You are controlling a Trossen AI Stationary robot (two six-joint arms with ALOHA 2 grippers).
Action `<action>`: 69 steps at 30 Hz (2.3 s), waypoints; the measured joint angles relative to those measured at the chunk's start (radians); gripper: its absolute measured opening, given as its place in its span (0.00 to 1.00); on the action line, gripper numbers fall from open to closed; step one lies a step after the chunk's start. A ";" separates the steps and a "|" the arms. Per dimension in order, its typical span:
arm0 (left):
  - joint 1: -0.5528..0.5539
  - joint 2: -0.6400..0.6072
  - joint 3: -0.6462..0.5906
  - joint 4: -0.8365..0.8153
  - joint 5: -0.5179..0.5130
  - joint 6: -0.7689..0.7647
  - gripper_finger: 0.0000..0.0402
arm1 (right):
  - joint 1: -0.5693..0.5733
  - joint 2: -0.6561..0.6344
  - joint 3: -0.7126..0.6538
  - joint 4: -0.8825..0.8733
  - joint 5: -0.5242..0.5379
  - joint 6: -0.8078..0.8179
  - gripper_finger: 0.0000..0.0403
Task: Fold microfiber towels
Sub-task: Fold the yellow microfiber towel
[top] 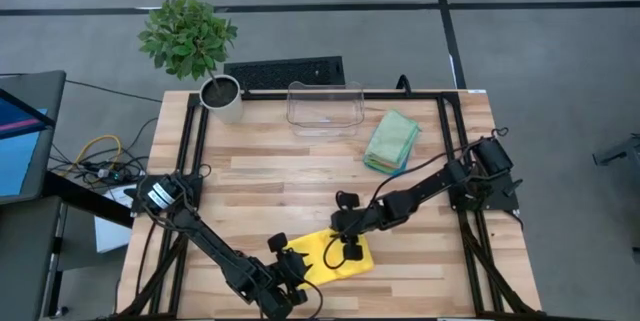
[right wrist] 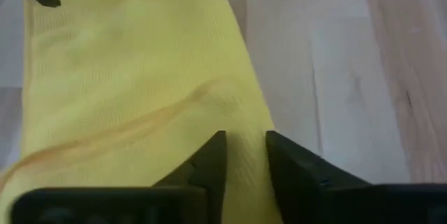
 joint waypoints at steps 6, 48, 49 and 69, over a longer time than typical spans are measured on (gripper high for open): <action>0.000 0.000 0.000 0.000 0.000 0.000 0.31 | 0.007 0.000 0.000 -0.039 0.014 0.007 0.08; 0.000 0.000 0.000 0.001 0.007 -0.010 0.31 | 0.079 -0.191 -0.019 -0.348 0.142 0.174 0.26; 0.000 0.000 0.000 0.001 0.007 -0.010 0.31 | 0.082 -0.212 -0.019 -0.371 0.161 0.185 0.28; -0.001 0.000 0.000 0.017 -0.012 -0.016 0.31 | 0.243 0.036 -0.020 -0.040 0.554 0.280 0.30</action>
